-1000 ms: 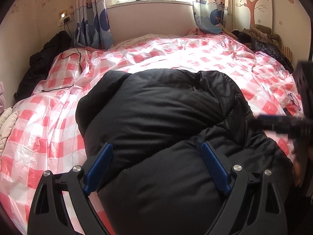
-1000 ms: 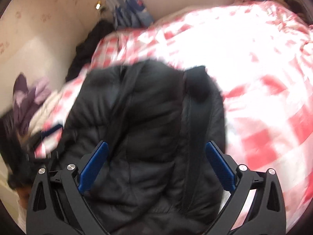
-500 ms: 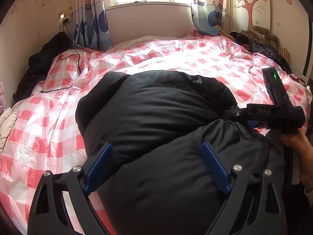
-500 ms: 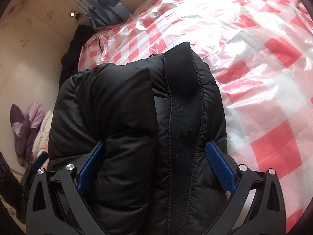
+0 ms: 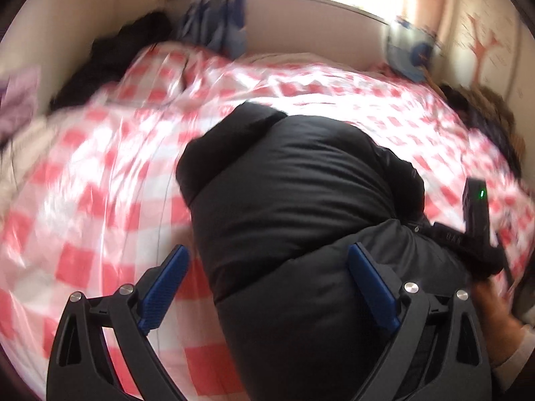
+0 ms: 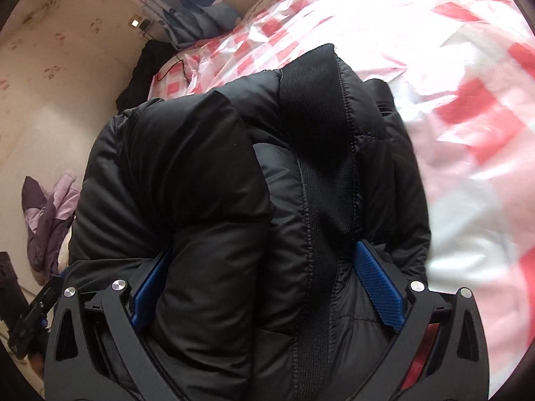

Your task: Fold large clothes

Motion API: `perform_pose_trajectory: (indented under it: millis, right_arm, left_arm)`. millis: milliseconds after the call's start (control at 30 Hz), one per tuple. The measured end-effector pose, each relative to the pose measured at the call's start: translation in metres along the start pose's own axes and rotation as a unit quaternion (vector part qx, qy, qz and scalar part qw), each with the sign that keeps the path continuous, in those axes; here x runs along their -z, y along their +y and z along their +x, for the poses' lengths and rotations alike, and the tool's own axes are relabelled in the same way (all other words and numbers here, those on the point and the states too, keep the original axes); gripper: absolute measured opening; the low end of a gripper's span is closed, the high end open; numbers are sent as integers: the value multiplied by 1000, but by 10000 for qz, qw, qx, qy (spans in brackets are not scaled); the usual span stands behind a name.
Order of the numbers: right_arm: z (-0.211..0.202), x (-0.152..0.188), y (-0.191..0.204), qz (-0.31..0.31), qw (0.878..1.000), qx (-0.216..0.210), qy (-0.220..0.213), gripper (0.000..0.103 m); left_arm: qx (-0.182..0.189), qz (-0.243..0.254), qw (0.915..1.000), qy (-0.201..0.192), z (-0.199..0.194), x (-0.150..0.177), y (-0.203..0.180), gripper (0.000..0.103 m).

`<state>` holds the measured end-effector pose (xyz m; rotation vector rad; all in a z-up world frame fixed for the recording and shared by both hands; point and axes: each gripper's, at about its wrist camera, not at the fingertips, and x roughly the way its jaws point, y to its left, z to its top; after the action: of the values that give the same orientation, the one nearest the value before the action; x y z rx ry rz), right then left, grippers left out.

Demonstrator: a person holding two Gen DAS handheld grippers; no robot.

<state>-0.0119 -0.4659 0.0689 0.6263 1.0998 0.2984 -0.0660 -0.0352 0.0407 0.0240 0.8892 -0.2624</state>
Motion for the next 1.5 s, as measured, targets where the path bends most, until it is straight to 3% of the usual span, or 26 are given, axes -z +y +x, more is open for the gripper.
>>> perform_pose_trajectory:
  millis: [67,267,333,467,700,733,833,900,1033,1200,1333,1500]
  right_arm:
    - [19,-4,14,-63,9999,-94,43,97]
    - [85,-8,75,-460,9980,-383,222,97]
    - [92,-10,90,-855,9951,-161,469,97]
    - [76,-17,101,-1772,9768,770,919,97]
    - [51,-18,108,-1708,9657,1424,1339,97]
    - [43,-23,114,-1694,9671,1427,1247,97]
    - [1,-39,139,-1662,9780,1200,389,97]
    - [-29,-40,165,-1875,9751,1154,-265,97]
    - [-53,-12,208,-2534,9576,1069,-854,97]
    - [-35,26,246,-3483,9177,1763,-737,97]
    - [-11,39,244,-3625,9048,2180,-496,97]
    - [-7,44,227,-3521,9058,2302,-501,97]
  left_arm:
    - [-30,-326,9995,-7,-2,-2,17,92]
    - [-478,-563,9971,-157,-13,-9,44,92]
    - [-540,-830,9951,39,-6,-8,56,92]
    - [-521,-1032,9932,165,-4,-6,64,92]
    - [-671,-880,9938,45,-17,-4,59,94]
    - [-693,-871,9938,36,-18,-5,60,94]
    - [-727,-872,9935,-10,-23,-6,60,95]
    - [-806,-902,9926,-48,-26,-7,61,95]
    - [-957,-929,9911,-45,-31,-11,57,95]
    - [-1272,-723,9892,-28,-33,-10,39,96]
    - [-1423,-689,9874,38,-29,-9,33,96]
    - [-1449,-758,9865,18,-32,-11,37,96]
